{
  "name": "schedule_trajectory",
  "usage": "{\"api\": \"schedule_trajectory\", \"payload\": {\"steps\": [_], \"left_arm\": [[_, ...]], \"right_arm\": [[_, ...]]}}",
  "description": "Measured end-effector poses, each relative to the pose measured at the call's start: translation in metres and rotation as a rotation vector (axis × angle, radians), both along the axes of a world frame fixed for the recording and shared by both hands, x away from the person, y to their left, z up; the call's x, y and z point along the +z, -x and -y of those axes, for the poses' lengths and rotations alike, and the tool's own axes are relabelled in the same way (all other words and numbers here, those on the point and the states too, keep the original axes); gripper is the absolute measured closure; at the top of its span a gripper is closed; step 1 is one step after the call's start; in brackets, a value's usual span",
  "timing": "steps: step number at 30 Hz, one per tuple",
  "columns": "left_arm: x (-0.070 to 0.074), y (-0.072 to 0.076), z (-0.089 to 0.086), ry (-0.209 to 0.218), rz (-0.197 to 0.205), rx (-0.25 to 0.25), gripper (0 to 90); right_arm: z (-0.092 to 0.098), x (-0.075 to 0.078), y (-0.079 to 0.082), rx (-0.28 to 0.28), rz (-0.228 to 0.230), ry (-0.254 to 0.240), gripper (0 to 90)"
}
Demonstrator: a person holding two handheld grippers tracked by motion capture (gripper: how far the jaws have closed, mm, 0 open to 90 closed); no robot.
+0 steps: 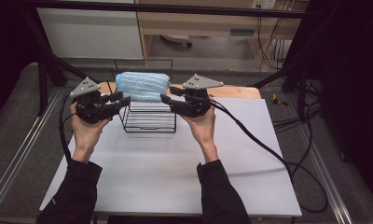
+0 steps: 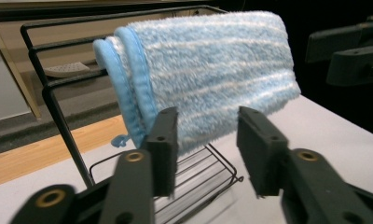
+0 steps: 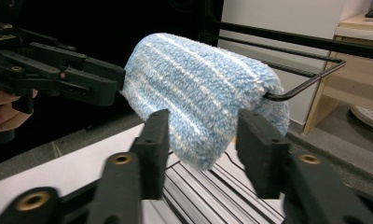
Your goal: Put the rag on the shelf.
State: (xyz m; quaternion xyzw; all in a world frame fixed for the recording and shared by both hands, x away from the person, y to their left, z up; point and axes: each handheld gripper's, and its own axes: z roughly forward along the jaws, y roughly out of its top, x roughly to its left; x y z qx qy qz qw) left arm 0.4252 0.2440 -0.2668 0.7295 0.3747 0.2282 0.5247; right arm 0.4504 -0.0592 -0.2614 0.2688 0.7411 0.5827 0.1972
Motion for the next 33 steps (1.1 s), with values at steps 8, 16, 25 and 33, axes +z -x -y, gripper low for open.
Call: {"api": "schedule_trajectory", "payload": {"steps": [8, 16, 25, 33], "left_arm": [[-0.025, 0.011, 0.001, -0.042, -0.039, -0.025, 32.4], [-0.038, 0.015, 0.015, -0.035, -0.035, -0.057, 20.7], [-0.058, 0.022, 0.022, -0.013, -0.040, -0.098, 13.5], [-0.090, 0.025, 0.022, -0.056, -0.075, -0.121, 11.5]], "right_arm": [[0.021, -0.012, 0.009, 0.010, -0.053, -0.010, 30.8], [0.045, -0.034, 0.014, 0.005, -0.091, -0.004, 12.1], [0.072, -0.061, 0.024, -0.003, -0.128, 0.022, 4.4], [0.100, -0.091, 0.032, -0.033, -0.187, 0.043, 2.1]]}}
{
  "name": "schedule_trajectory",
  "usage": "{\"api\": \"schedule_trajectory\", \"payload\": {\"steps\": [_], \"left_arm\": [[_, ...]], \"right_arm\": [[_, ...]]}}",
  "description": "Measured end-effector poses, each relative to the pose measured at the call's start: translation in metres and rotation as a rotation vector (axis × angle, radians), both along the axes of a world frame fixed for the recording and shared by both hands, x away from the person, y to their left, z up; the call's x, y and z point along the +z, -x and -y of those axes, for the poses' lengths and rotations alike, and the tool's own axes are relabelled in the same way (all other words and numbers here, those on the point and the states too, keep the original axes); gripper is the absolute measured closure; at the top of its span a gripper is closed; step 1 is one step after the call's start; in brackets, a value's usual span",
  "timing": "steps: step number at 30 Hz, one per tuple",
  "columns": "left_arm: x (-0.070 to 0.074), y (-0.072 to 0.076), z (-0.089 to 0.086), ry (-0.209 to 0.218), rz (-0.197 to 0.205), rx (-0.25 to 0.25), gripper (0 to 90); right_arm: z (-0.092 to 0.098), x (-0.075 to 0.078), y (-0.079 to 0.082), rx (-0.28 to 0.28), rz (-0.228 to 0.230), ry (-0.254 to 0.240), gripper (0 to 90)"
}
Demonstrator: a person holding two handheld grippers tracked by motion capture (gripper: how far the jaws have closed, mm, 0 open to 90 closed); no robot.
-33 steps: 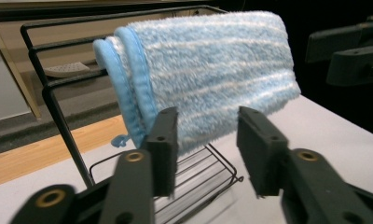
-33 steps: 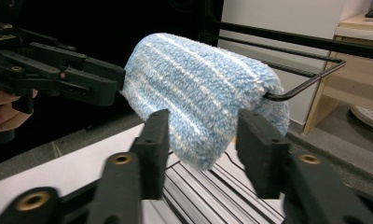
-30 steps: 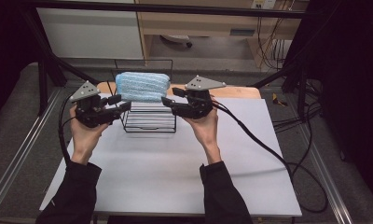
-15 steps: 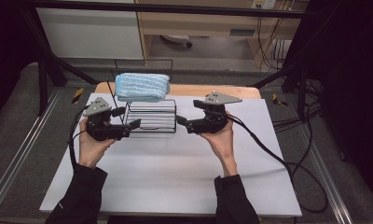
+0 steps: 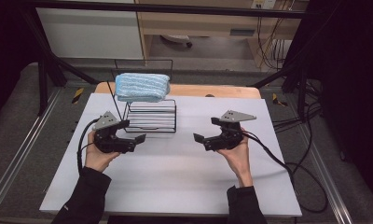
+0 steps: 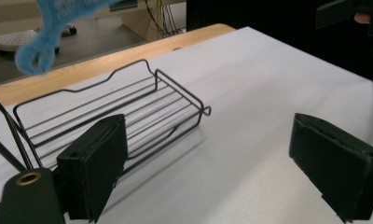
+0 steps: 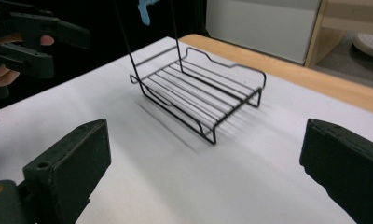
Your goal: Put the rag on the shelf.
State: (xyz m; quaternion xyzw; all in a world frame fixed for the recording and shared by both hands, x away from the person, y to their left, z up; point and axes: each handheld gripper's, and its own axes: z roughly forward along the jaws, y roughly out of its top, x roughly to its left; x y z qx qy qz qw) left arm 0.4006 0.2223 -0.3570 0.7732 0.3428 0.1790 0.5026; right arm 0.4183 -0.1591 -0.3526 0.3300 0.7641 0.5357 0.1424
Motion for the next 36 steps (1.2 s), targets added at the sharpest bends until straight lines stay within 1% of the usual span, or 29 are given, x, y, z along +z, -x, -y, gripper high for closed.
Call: {"api": "schedule_trajectory", "payload": {"steps": [1, 4, 5, 8, 11, 14, 17, 19, 21, 23, 24, 25, 27, 31, 34, 36], "left_arm": [[-0.006, 0.002, 0.001, -0.013, -0.007, -0.007, 11.5], [-0.026, 0.008, 0.005, -0.092, -0.007, -0.017, 11.5], [-0.031, 0.009, 0.005, -0.100, -0.007, -0.019, 11.5], [-0.046, 0.013, 0.005, -0.110, -0.030, -0.022, 11.5], [-0.054, 0.017, 0.004, -0.138, -0.040, -0.017, 11.4], [-0.059, 0.021, -0.002, -0.123, -0.047, -0.014, 10.9], [-0.061, 0.024, -0.008, -0.105, -0.058, -0.010, 10.9], [-0.063, 0.027, -0.010, -0.116, -0.057, -0.016, 10.9], [-0.065, 0.031, -0.014, -0.117, -0.061, -0.021, 10.9], [-0.067, 0.034, -0.019, -0.108, -0.064, -0.022, 10.9], [-0.069, 0.034, -0.020, -0.103, -0.068, -0.021, 10.9], [-0.070, 0.035, -0.021, -0.096, -0.071, -0.021, 10.9], [-0.071, 0.035, -0.021, -0.107, -0.074, -0.018, 10.9], [-0.074, 0.036, -0.020, -0.117, -0.080, -0.022, 10.9], [-0.075, 0.036, -0.021, -0.121, -0.085, -0.021, 10.9], [-0.075, 0.036, -0.021, -0.124, -0.087, -0.020, 10.9]], "right_arm": [[0.003, -0.004, 0.001, -0.001, -0.007, 0.004, 2.1], [0.012, -0.017, 0.002, 0.000, -0.029, 0.011, 1.5], [0.015, -0.022, 0.003, 0.000, -0.039, 0.014, 1.4], [0.023, -0.031, 0.006, -0.002, -0.043, 0.018, 1.2], [0.032, -0.041, 0.011, -0.003, -0.052, 0.019, 1.0], [0.041, -0.051, 0.017, 0.000, -0.065, 0.024, 0.9], [0.051, -0.061, 0.023, 0.000, -0.085, 0.055, 0.8], [0.056, -0.067, 0.026, -0.017, -0.096, 0.065, 0.8], [0.060, -0.071, 0.028, -0.025, -0.098, 0.070, 0.7], [0.061, -0.073, 0.030, -0.027, -0.106, 0.091, 0.6], [0.062, -0.074, 0.031, -0.019, -0.106, 0.099, 0.5], [0.062, -0.075, 0.032, -0.011, -0.108, 0.095, 0.6], [0.063, -0.078, 0.035, -0.001, -0.123, 0.095, 0.6], [0.066, -0.083, 0.036, -0.004, -0.142, 0.096, 0.6], [0.066, -0.083, 0.035, -0.001, -0.156, 0.102, 0.6], [0.066, -0.083, 0.035, 0.003, -0.154, 0.104, 0.6]]}}
